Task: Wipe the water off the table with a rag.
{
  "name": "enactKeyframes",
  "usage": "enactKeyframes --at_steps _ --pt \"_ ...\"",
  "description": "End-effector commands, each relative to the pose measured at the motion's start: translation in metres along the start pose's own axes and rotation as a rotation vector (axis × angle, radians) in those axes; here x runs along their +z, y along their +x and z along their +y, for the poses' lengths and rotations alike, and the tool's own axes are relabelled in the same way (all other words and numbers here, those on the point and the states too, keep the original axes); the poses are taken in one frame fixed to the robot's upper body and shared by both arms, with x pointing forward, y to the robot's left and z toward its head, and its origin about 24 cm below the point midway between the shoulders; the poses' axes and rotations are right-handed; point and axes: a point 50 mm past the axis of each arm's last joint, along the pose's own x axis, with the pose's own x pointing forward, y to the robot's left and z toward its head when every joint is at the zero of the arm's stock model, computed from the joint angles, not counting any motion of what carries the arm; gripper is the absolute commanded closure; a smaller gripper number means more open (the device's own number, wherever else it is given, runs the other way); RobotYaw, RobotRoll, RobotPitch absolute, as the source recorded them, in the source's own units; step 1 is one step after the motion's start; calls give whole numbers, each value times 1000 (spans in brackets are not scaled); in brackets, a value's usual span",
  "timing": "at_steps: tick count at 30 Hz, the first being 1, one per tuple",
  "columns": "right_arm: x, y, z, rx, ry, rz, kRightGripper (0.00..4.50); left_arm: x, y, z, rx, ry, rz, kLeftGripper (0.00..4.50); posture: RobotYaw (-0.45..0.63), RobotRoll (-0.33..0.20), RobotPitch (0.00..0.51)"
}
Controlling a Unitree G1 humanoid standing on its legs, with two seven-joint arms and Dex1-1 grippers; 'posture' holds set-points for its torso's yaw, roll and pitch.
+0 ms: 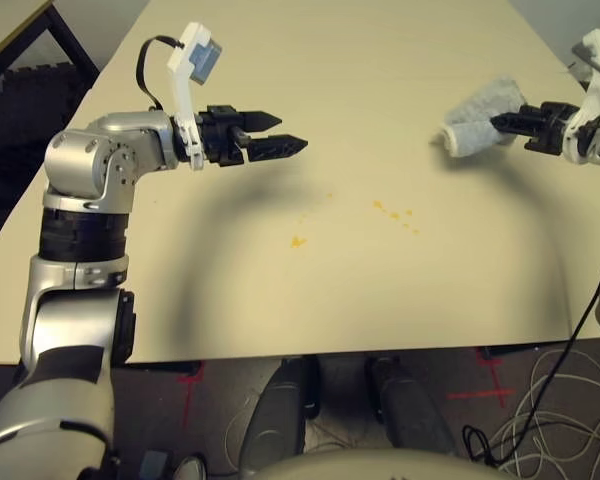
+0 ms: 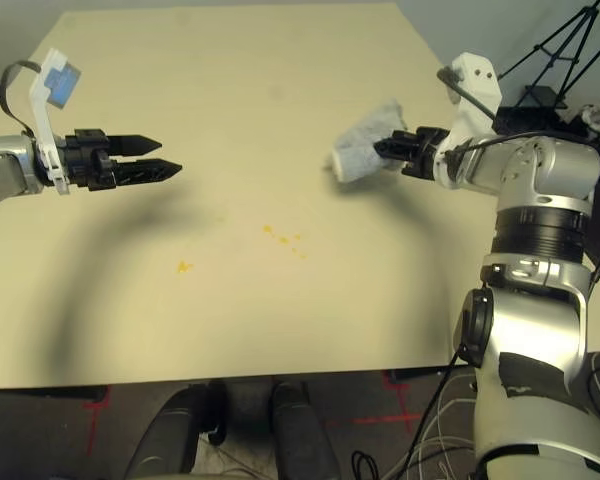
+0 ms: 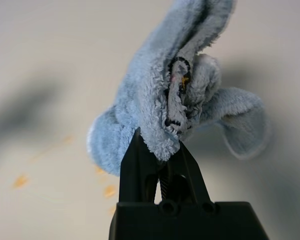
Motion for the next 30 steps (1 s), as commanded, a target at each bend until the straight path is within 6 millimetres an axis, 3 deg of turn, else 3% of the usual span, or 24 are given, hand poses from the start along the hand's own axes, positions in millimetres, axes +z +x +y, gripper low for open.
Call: enactKeyframes --at_steps 1,4,7,11,20,24,28,30 --pt "-23 5 20 126 38 85 4488 2 3 2 5 10 0 0 -71 0 199" --pt "-56 11 23 194 81 149 4488 3 5 2 -1 10 -2 0 -76 0 203" --pt "-92 14 12 112 136 240 4488 1 6 2 -8 7 2 0 -79 0 206" --pt "-109 10 -7 -90 147 309 4488 0 9 2 -13 3 2 0 -86 0 205" --pt "-101 21 -26 -342 -133 373 4488 1 13 1 -17 4 0 0 -72 0 205" --pt "-83 16 -48 -482 -264 316 4488 0 11 1 -9 1 0 0 -64 0 204" --pt "-66 17 -54 -497 -303 250 4488 -2 10 3 1 -1 2 0 -61 0 205" --pt "-58 26 -46 -430 -360 222 4488 -3 10 3 2 -2 2 0 -62 0 205"
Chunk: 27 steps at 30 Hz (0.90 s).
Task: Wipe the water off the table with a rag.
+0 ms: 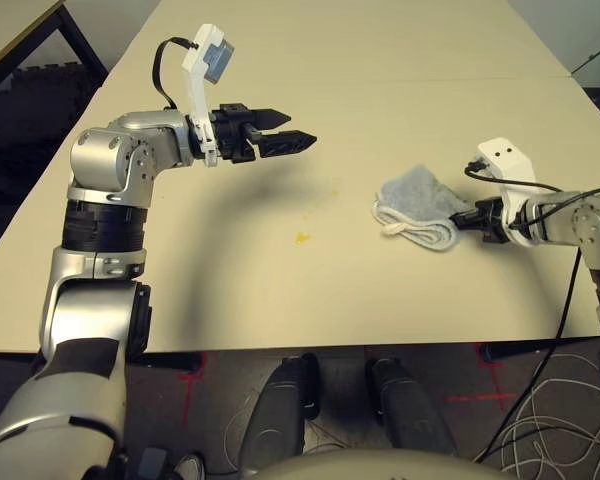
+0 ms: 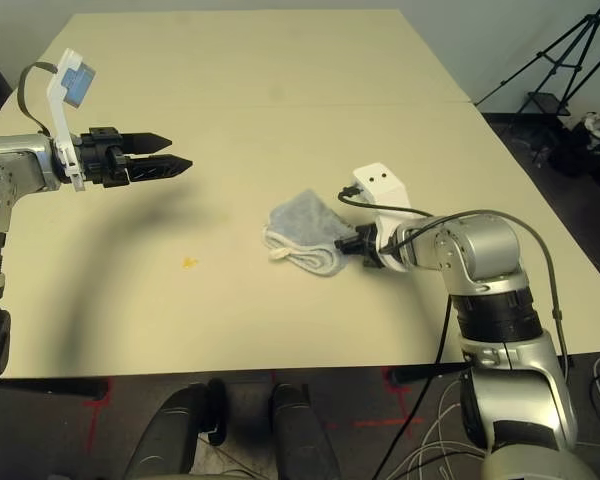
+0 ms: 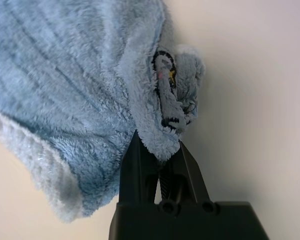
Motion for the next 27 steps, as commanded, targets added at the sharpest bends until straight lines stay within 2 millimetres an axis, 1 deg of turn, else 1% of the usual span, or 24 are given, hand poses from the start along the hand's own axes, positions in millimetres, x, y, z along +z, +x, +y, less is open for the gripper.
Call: enactKeyframes --at_steps 1,5,9,15,21,27 --pt "12 4 11 65 -78 -52 4488 -3 -1 1 11 3 12 0 -62 0 205" --pt "13 10 36 201 -80 -23 4488 -5 0 1 13 -1 11 0 -61 0 205" --pt "18 11 76 393 -51 -6 4488 -5 1 2 18 -1 13 0 -57 0 208" --pt "24 8 117 586 -35 25 4488 -6 0 4 25 -2 17 0 -61 0 214" --pt "38 0 158 767 -46 52 4488 -5 1 5 29 -3 17 0 -61 0 218" --pt "41 -8 198 934 -82 109 4488 -5 0 7 36 -3 20 0 -55 0 226"
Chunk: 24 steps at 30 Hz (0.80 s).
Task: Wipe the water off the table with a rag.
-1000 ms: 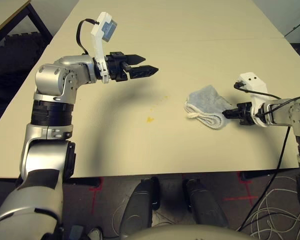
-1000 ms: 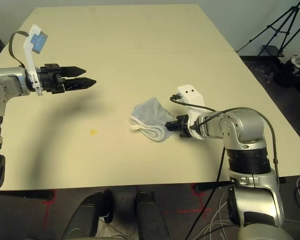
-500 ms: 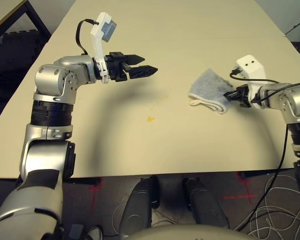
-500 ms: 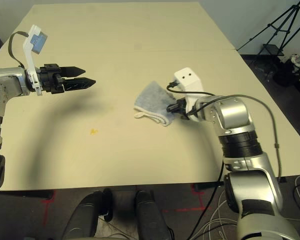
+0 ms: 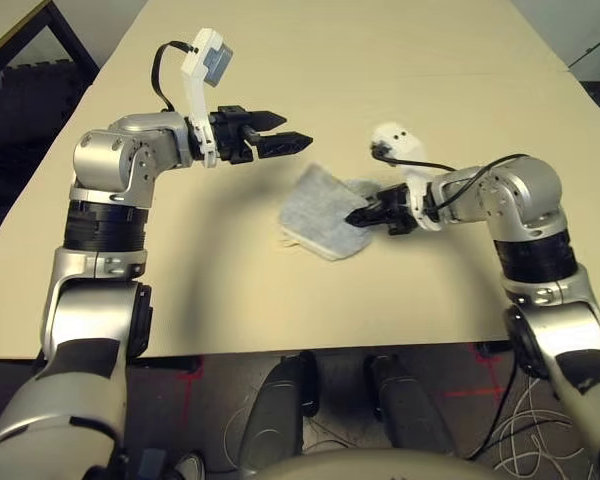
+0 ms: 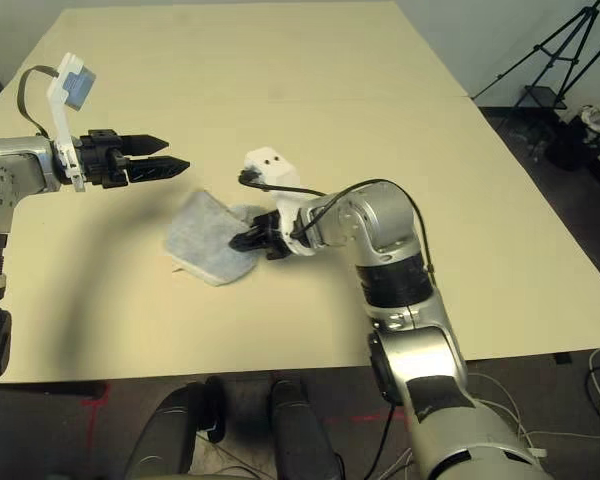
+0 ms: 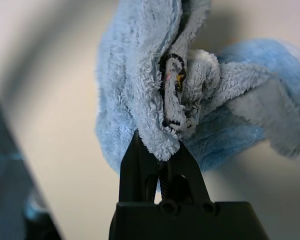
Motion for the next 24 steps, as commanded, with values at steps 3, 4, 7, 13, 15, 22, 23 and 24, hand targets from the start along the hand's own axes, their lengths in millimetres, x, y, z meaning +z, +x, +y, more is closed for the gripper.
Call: enactKeyframes --at_steps 3,4,7,13,15,22,23,24 --pt "-5 28 19 91 6 65 4488 2 0 1 12 7 1 0 -37 0 229" --pt "-5 32 18 85 11 67 4488 2 -1 2 15 6 1 0 -36 0 230" --pt "-2 44 8 40 59 39 4488 2 -2 2 26 4 2 0 -33 0 230" --pt "13 49 -36 -226 136 -92 4488 2 -4 3 47 2 -5 0 -19 0 233" --pt "16 39 -56 -346 148 -128 4488 2 -4 3 51 2 -5 0 -21 0 234" --pt "24 3 -101 -607 110 -197 4488 3 -3 4 58 3 -10 0 -29 0 235" --pt "25 -2 -106 -638 115 -213 4488 3 -3 3 57 3 -11 0 -32 0 233" --pt "25 -8 -111 -669 115 -229 4488 4 -2 3 57 4 -13 0 -34 0 232"
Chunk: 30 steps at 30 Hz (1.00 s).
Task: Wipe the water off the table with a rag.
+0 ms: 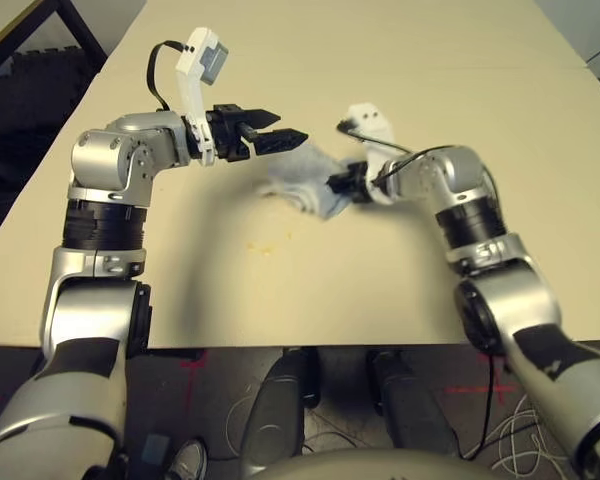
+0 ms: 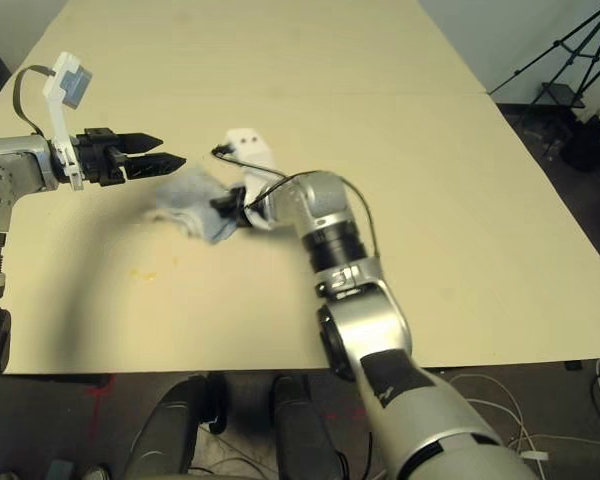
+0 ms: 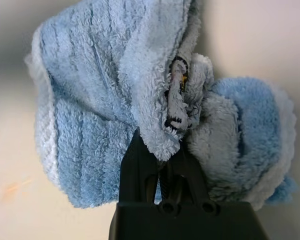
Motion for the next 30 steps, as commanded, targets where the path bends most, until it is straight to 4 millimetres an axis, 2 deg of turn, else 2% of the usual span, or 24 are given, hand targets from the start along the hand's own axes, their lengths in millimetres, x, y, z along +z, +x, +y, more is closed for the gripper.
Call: enactKeyframes --at_steps 1,4,9,11,13,17,21,24,30 --pt "-6 -6 -37 -193 20 -5 4488 2 0 0 6 5 -4 0 -36 0 230" --pt "-5 -8 -42 -191 48 -11 4488 3 1 0 6 8 -7 0 -42 0 223" --pt "-18 -3 9 123 106 144 4488 5 3 0 5 13 -11 0 -43 0 220" --pt "-30 -10 45 316 98 243 4488 6 3 1 6 14 -12 0 -44 0 221" --pt "-39 -22 68 444 80 306 4488 6 3 1 8 15 -14 0 -43 0 222" --pt "-53 -39 95 639 34 358 4488 6 2 2 12 14 -14 0 -40 0 223" --pt "-56 -40 98 672 47 364 4488 4 2 2 14 11 -14 0 -37 0 223" --pt "-55 -30 86 526 102 352 4488 3 2 2 14 8 -14 0 -34 0 229" --pt "-38 -6 47 203 198 203 4488 3 0 3 22 6 -13 0 -29 0 227"
